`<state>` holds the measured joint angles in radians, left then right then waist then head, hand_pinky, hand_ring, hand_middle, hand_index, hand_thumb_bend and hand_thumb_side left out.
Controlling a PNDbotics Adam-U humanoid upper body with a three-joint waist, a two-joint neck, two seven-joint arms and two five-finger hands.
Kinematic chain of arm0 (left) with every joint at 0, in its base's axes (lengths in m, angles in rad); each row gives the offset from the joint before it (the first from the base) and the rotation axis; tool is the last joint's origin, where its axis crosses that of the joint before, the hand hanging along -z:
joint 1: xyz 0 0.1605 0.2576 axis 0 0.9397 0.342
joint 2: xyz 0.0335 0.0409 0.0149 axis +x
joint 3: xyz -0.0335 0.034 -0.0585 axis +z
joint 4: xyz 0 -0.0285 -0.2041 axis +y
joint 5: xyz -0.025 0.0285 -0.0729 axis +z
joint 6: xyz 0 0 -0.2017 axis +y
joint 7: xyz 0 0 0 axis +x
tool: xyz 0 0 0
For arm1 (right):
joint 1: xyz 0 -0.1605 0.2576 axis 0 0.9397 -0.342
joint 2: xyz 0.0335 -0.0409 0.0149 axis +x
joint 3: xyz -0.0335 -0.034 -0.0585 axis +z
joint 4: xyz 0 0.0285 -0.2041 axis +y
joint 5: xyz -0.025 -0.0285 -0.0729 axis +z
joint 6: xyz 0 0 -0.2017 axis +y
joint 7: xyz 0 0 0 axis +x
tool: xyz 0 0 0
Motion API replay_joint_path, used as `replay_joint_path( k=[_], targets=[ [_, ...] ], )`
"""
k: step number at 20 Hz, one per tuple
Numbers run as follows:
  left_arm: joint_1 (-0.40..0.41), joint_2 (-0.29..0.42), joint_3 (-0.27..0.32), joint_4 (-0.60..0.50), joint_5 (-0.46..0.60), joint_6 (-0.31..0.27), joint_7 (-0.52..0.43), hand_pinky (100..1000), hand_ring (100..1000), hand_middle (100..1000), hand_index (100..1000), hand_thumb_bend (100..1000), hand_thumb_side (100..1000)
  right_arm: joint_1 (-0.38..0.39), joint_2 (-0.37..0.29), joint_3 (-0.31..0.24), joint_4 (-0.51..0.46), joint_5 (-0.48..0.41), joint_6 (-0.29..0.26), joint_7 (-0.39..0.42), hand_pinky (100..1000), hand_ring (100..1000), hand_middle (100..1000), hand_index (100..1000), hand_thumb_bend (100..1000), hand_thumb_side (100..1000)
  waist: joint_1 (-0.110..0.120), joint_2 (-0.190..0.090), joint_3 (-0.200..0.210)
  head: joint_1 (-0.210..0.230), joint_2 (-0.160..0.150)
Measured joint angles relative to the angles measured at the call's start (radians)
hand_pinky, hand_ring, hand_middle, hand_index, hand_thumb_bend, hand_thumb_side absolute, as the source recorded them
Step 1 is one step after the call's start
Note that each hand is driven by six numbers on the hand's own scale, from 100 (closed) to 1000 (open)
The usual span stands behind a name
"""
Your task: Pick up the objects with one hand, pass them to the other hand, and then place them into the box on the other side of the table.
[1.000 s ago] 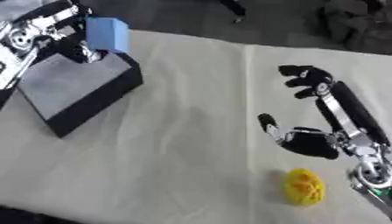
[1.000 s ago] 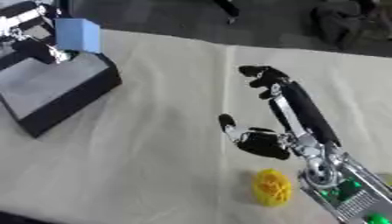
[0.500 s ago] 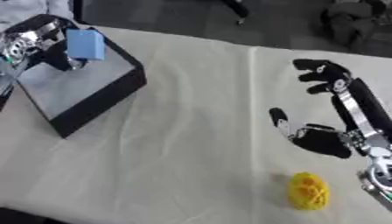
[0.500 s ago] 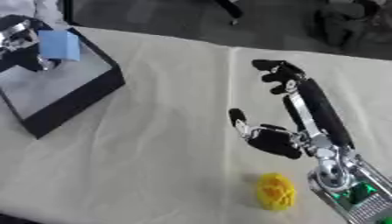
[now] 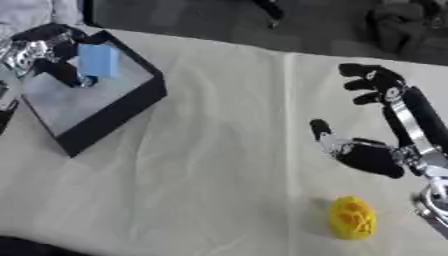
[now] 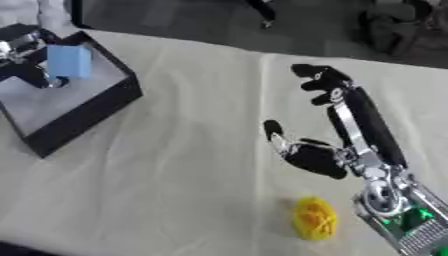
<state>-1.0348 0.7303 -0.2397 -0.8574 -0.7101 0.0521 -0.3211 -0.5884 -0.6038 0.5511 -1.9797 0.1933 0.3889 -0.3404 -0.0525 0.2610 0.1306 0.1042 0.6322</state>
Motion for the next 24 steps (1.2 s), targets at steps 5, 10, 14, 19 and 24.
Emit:
replay_joint_path(
  k=[5, 10, 14, 19, 24],
  targets=[
    [-0.008, -0.001, 0.007, 0.0, -0.077, 0.021, -0.02, 969, 1000, 785, 920, 823, 352, 0.001, 0.0, -0.002, 0.0, -0.009, -0.001, -0.008, 707, 786, 809, 869, 350, 140, 0.002, 0.0, 0.001, 0.0, 0.008],
    [-0.011, -0.009, 0.024, 0.0, -0.109, 0.019, -0.032, 951, 1000, 737, 877, 470, 181, 0.008, 0.0, -0.005, 0.0, -0.013, 0.001, -0.012, 704, 783, 808, 867, 341, 137, 0.004, 0.0, 0.003, -0.001, 0.008],
    [-0.013, -0.028, 0.06, -0.042, -0.083, 0.015, -0.007, 923, 1000, 659, 797, 100, 384, 0.012, -0.005, -0.026, 0.0, -0.014, 0.0, -0.029, 709, 785, 809, 864, 334, 119, 0.001, -0.001, 0.005, -0.025, 0.01],
    [-0.033, -0.076, 0.115, -0.149, -0.016, -0.039, 0.061, 917, 1000, 661, 815, 100, 720, 0.043, -0.056, -0.106, -0.001, -0.023, 0.005, -0.079, 718, 793, 820, 854, 254, 162, -0.005, -0.003, 0.0, -0.076, 0.02],
    [0.013, -0.122, 0.147, -0.274, 0.059, -0.113, 0.138, 948, 1000, 680, 851, 100, 781, 0.103, -0.125, -0.2, -0.002, -0.064, -0.004, -0.078, 736, 813, 843, 855, 106, 272, -0.011, -0.004, -0.006, -0.113, 0.025]
  ],
)
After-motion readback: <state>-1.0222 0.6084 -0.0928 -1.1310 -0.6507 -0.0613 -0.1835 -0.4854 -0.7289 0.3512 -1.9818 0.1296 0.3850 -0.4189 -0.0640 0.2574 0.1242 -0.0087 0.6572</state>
